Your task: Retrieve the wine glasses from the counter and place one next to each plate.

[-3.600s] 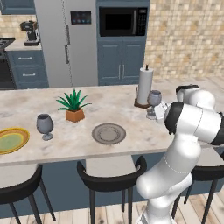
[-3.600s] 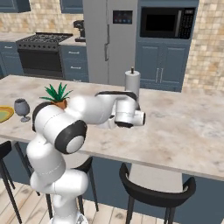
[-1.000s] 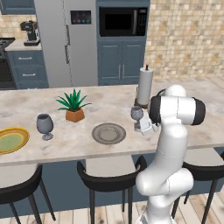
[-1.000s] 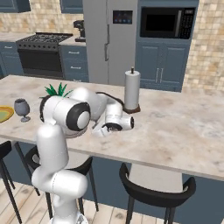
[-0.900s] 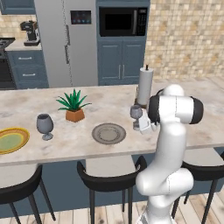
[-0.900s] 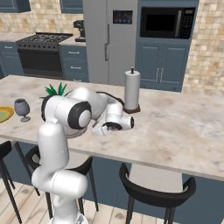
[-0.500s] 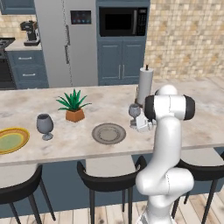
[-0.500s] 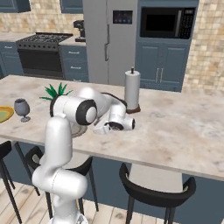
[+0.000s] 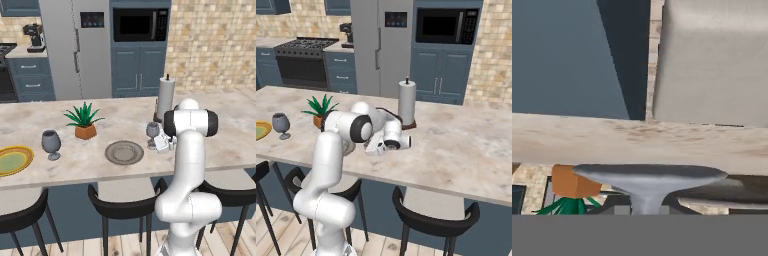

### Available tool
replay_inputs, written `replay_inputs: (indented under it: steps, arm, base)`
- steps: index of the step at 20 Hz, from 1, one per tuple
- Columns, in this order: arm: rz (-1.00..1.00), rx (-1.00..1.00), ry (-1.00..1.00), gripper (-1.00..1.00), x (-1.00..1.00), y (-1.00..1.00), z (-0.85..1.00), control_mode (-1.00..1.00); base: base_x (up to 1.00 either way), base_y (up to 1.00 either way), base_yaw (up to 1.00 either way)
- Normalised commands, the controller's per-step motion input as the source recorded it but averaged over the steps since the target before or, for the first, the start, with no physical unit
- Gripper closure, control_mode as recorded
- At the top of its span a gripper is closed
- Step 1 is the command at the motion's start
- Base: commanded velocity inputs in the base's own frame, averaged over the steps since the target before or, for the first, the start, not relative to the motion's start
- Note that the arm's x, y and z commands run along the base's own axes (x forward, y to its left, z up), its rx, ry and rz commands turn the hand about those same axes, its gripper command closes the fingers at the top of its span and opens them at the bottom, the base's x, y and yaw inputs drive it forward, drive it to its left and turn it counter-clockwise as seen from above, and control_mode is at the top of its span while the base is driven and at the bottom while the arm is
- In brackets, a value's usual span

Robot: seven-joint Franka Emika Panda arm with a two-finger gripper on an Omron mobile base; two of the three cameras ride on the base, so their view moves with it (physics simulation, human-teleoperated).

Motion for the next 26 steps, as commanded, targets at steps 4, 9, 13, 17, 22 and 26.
replay_inputs:
  steps: [4, 9, 13, 17, 22, 26]
  arm:
    - [0.15, -0.10, -0.15, 1.00, -0.01, 0.34, -0.03, -1.00]
    - [0.13, -0.03, -0.10, 1.00, -0.03, 0.34, -0.07, -1.00]
    - [0.09, 0.00, -0.02, 1.00, -0.10, 0.08, -0.04, -1.00]
    - [0.05, 0.04, 0.03, -1.00, 0.00, -0.05, -0.39, -1.00]
    - [0.02, 0.02, 0.04, -1.00, 0.00, -0.34, -0.29, -1.00]
    - [0.01, 0.00, 0.01, -1.00, 0.00, -0.28, -0.29, -1.00]
  base:
    - [0.00, 0.00, 0.00]
    - [0.00, 0.00, 0.00]
    - [0.00, 0.00, 0.00]
    - [0.00, 0.00, 0.00]
    - [0.00, 0.00, 0.00]
    - [0.00, 0.00, 0.00]
